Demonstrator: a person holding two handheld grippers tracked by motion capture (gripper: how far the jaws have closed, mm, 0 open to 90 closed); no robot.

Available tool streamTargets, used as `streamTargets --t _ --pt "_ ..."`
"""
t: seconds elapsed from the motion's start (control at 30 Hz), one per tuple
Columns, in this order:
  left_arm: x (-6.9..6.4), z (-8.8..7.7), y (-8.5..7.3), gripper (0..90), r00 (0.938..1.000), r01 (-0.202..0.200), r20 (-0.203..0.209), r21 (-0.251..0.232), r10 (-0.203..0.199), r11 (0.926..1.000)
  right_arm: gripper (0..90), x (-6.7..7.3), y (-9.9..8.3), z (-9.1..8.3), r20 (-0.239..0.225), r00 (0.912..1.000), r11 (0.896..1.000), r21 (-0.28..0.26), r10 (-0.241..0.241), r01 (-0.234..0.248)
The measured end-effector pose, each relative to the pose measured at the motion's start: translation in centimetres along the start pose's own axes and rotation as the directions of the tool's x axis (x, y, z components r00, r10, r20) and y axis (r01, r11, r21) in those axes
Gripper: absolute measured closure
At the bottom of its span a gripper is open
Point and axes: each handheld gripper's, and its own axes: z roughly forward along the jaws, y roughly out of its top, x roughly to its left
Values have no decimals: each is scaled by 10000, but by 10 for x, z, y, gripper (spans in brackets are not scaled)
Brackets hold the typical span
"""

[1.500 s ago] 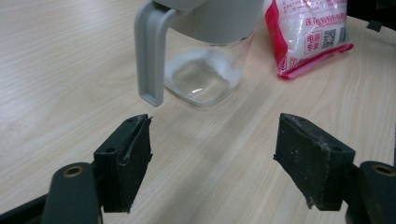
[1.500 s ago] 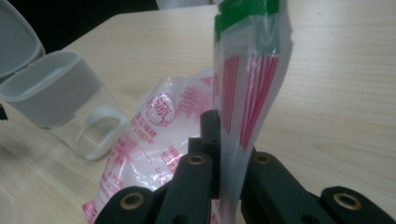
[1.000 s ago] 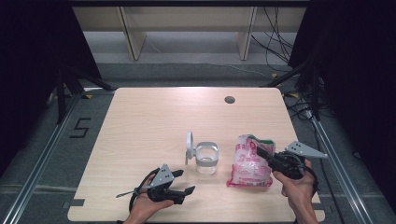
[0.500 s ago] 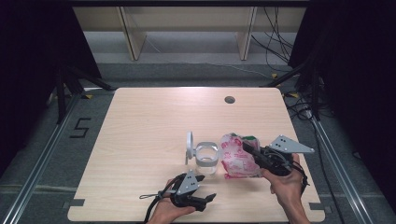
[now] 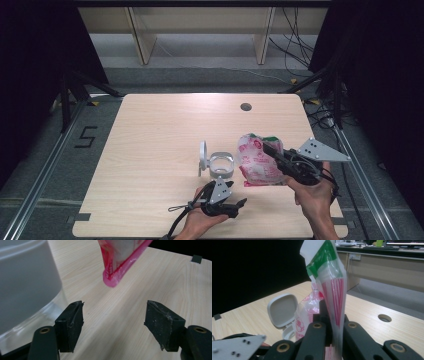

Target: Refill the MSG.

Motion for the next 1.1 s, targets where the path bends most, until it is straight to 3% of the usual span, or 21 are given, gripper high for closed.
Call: streamTargets --t 0.03,0.1,0.23,0.3,0.33,0.37,0.43,0.47,0.53,0.63,0.67,0.7,0.73,0.8,0.83,0.97,1.1 --pt "0 3 2 315 9998 -161 -75 -57 161 9999 900 3 0 0 -91 9999 9999 54 95 -95" --pt "-3 5 4 326 9998 -70 -168 -317 64 9995 900 6 0 1 -291 9996 10000 24 -28 29" --pt "-4 8 9 337 9993 -158 -349 -715 133 9973 900 11 1 1 -239 9996 9999 10 -136 137" --pt "-7 10 11 395 9993 -121 -369 -892 88 9959 900 12 2 3 -265 9994 9997 -30 -224 223" --pt "-7 10 11 415 9990 -263 -387 -875 229 9958 900 16 2 4 -282 9996 10000 71 40 -38" --pt "-7 10 12 480 9992 -247 -350 -924 216 9954 900 15 2 6 -408 9989 9997 -33 -250 248" --pt "-8 11 13 545 9988 -214 -449 -958 171 9952 900 18 2 7 -253 9997 10000 31 -71 71" --pt "-7 11 13 601 9973 -293 -695 -1069 219 9938 900 18 2 10 -205 9992 9993 -169 -334 330" --pt "-6 12 12 658 9975 -173 -706 -1207 88 9925 900 19 3 10 -91 9995 9995 -94 -292 291" --pt "-8 15 15 674 9981 105 -584 -1269 -180 9919 900 18 5 13 -85 9991 9991 -90 -403 403" --pt "-9 17 15 678 9982 129 -558 -1353 -206 9907 900 18 5 13 37 9997 9997 -84 -243 243" --pt "-11 18 16 682 9979 216 -565 -1509 -304 9883 900 16 7 15 -64 9990 9988 -190 -442 440" --pt "-13 19 16 685 9972 390 -565 -1648 -489 9856 900 15 8 15 118 9992 9991 -198 -374 376" --pt "-17 21 17 686 9953 742 -472 -1796 -840 9809 900 14 10 18 18 9998 9996 -167 -222 222" --pt "-17 21 17 686 9953 742 -472 -1796 -840 9809 900 14 10 19 109 9999 9996 -240 -120 122" --pt "-25 23 18 688 9897 1318 -294 -1973 -1402 9714 900 11 13 23 266 9989 9985 -360 -396 406" --pt "-22 26 18 686 9871 1463 -326 -2124 -1566 9662 900 14 15 28 106 9996 9994 -201 -267 269"
